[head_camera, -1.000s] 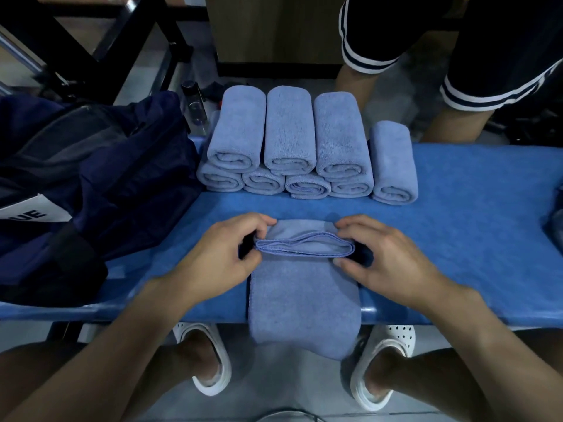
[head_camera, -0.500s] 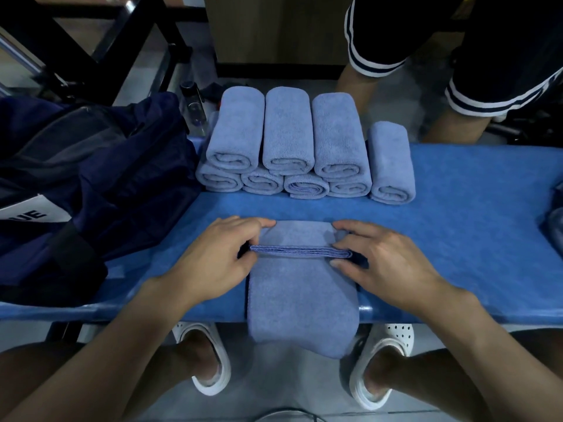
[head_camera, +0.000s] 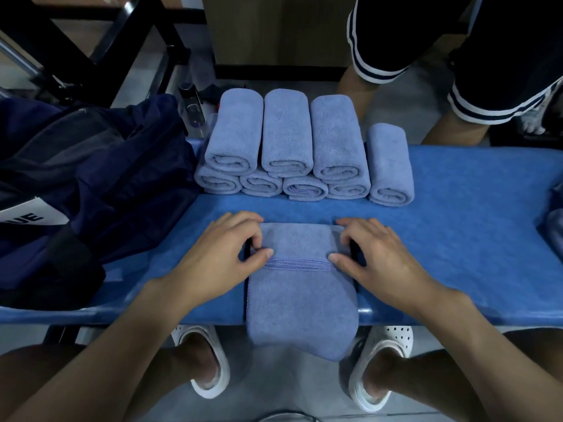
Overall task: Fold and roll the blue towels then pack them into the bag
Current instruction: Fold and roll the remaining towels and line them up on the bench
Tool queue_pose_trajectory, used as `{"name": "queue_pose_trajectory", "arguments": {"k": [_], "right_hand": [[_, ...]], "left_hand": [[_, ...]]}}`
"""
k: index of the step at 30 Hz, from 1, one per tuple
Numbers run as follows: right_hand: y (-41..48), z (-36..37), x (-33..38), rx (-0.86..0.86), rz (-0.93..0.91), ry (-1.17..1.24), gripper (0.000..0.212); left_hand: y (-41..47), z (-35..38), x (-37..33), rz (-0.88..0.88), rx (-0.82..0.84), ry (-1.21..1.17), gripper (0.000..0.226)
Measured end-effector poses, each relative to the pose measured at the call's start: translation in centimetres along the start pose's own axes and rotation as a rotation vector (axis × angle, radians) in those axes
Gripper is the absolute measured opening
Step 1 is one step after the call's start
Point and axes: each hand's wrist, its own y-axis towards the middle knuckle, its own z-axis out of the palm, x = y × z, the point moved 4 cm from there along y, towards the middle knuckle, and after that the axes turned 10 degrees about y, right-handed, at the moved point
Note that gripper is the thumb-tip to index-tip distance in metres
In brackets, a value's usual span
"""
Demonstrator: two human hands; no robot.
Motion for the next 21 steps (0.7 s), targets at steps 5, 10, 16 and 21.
{"name": "queue_pose_trajectory", "arguments": {"k": [5,10,16,21], "right_hand": [[0.20,-0.17,-0.11,0.025,0.065,0.074,0.068],[0.37,-0.12,-0.35,0.018,0.062,0.074,0.062],[0.38,-0.04,-0.27,0.072,0.158,0.204,0.046],[0.93,-0.50,0.31,-0.148,0.086,0.158,0.042]], "left_hand": [[0.17,0.20,0.48,-0.040,0.103,0.059,0.076],[0.22,-0.15,0.01,-0.071,0.138,-0.008,0.055],[0.24,0.06,0.08,-0.161,0.169,-0.159,0.038],[1.01,-0.59,0.02,-0.184,0.000,-0.202,0.037]]}}
